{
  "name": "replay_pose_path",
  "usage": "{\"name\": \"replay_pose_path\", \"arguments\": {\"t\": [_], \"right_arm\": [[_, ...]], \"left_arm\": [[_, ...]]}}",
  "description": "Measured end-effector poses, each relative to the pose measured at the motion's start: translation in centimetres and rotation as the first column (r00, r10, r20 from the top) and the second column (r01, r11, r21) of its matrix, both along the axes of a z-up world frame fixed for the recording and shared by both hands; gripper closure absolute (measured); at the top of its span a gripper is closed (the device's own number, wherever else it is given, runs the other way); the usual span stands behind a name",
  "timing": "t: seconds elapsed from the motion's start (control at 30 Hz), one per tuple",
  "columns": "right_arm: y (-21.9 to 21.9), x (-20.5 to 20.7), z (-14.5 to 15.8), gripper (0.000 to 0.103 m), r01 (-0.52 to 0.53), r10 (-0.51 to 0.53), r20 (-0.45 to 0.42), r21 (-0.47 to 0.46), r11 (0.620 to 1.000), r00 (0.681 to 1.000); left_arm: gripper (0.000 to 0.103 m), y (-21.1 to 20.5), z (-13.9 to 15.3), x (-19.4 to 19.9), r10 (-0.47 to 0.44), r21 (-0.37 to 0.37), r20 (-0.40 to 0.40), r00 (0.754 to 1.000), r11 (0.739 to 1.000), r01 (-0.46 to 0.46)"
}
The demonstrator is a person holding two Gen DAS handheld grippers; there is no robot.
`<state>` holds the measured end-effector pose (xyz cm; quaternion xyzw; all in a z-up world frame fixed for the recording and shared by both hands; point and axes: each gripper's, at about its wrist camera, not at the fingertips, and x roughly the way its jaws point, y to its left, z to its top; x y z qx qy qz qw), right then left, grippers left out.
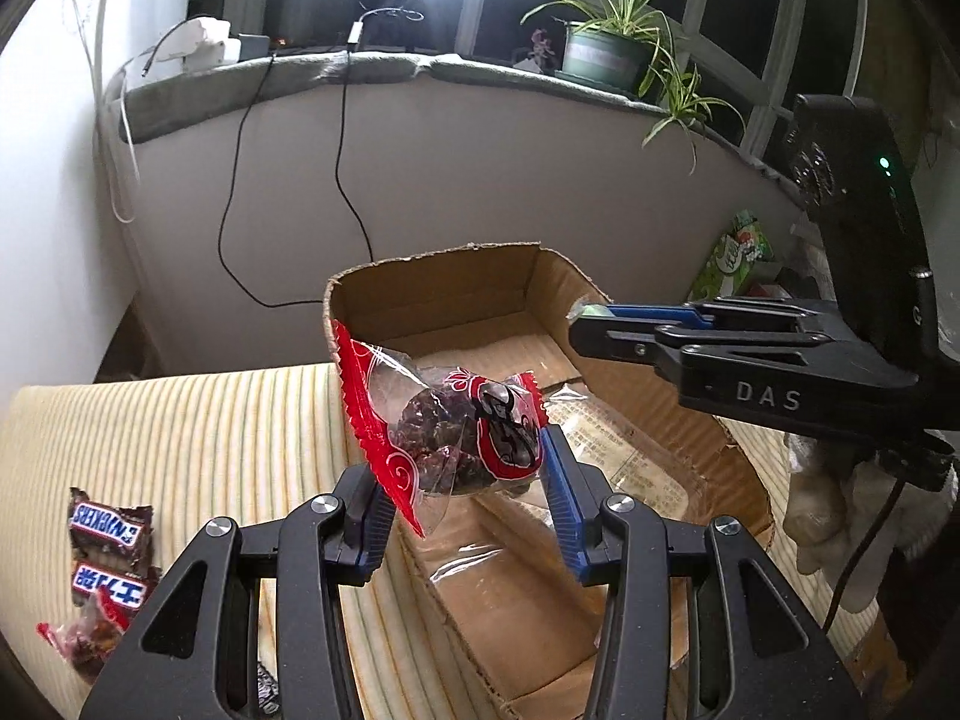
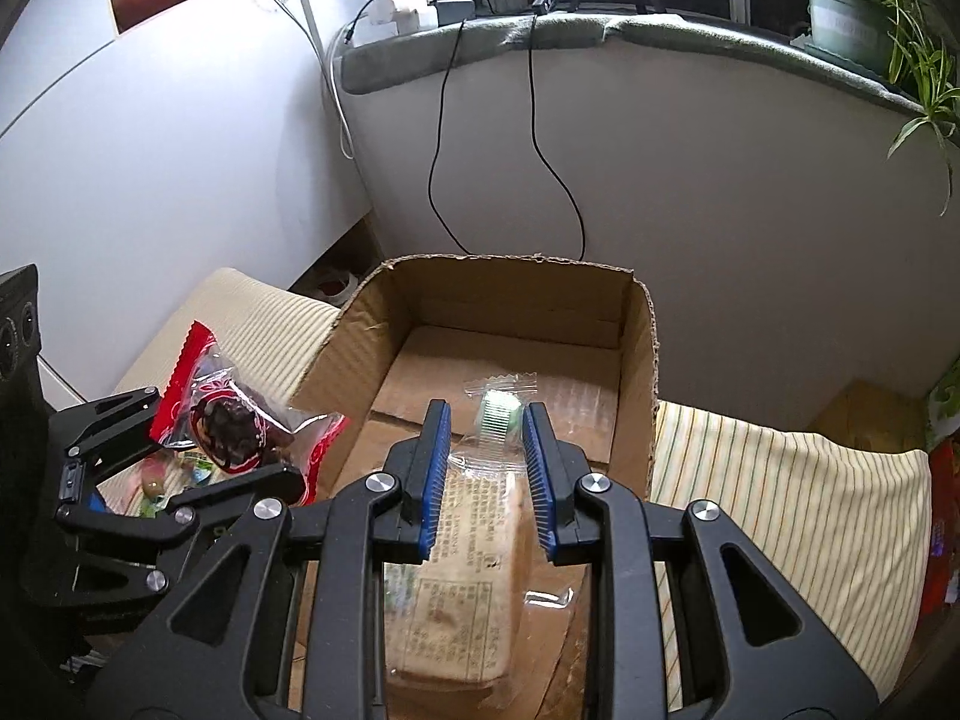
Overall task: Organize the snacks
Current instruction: 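Carry the chocolate pack with the left gripper into the box and release, then withdraw the left tool from the box back over the snacks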
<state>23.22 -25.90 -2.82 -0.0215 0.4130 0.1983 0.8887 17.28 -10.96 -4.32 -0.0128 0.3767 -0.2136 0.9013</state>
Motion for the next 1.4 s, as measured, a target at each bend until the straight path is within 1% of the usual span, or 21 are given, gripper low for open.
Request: {"name": "replay_pose_path", "arguments": {"t": [0.27, 0.3, 0.33, 0.37, 0.4, 0.43, 0.47, 0.5, 0.53, 1.0, 1.2, 1.4], "right_arm": [[0.0, 0.6, -0.4, 0.077, 0.005, -0.005, -0.002, -0.006, 1.0, 1.0], [0.1, 0.6, -0.4, 0.076, 0.007, -0.007, -0.001, -0.008, 1.0, 1.0], [0.1, 0.5, -0.4, 0.076, 0.008, -0.008, 0.0, -0.011, 1.0, 1.0], [0.1, 0.4, -0.4, 0.075, 0.009, -0.009, 0.001, -0.012, 1.0, 1.0], [0.1, 0.4, -0.3, 0.072, 0.012, -0.012, 0.002, -0.013, 1.0, 1.0], [0.1, 0.3, -0.2, 0.062, 0.015, -0.015, 0.003, -0.012, 1.0, 1.0], [0.1, 0.2, -0.1, 0.056, 0.018, -0.018, 0.007, -0.011, 1.0, 1.0], [0.0, 0.1, 0.0, 0.045, 0.023, -0.023, 0.013, -0.012, 1.0, 1.0], [0.0, 0.0, 0.1, 0.041, 0.029, -0.029, 0.023, -0.015, 0.999, 0.999], [0.6, -1.8, 1.8, 0.039, 0.038, -0.037, 0.048, -0.013, 0.999, 0.998], [1.7, -3.7, 2.8, 0.039, 0.025, -0.025, 0.067, -0.008, 1.0, 0.997], [3.4, -6.3, 3.9, 0.039, -0.007, 0.007, 0.087, 0.002, 1.0, 0.996]], "left_arm": [[0.058, -0.8, -0.3, 0.2, -0.016, 0.014, -0.009, 1.0, 1.0, 0.017], [0.056, -0.9, -0.2, 0.2, -0.016, 0.017, -0.008, 1.0, 1.0, 0.017], [0.052, -0.9, -0.1, 0.2, -0.015, 0.019, -0.008, 1.0, 1.0, 0.015], [0.042, -1.0, 0.0, 0.1, -0.014, 0.018, -0.006, 1.0, 1.0, 0.014], [0.04, -1.0, 0.1, 0.0, -0.014, 0.018, -0.001, 1.0, 1.0, 0.014], [0.04, -1.1, 0.2, 0.0, -0.016, 0.02, 0.004, 1.0, 1.0, 0.016], [0.04, -1.1, 0.2, -0.1, -0.017, 0.021, 0.005, 1.0, 1.0, 0.017], [0.04, -1.1, 0.3, -0.1, -0.019, 0.02, 0.007, 1.0, 1.0, 0.018], [0.04, -1.0, 0.3, -0.2, -0.019, 0.019, 0.007, 1.0, 1.0, 0.019], [0.04, 0.8, 1.3, -2.7, 0.003, 0.006, 0.036, 0.999, 1.0, -0.003], [0.04, 2.3, 2.0, -4.5, 0.016, 0.003, 0.06, 0.998, 1.0, -0.017], [0.04, 4.8, 2.4, -6.8, 0.05, -0.003, 0.074, 0.996, 0.999, -0.05]]}}
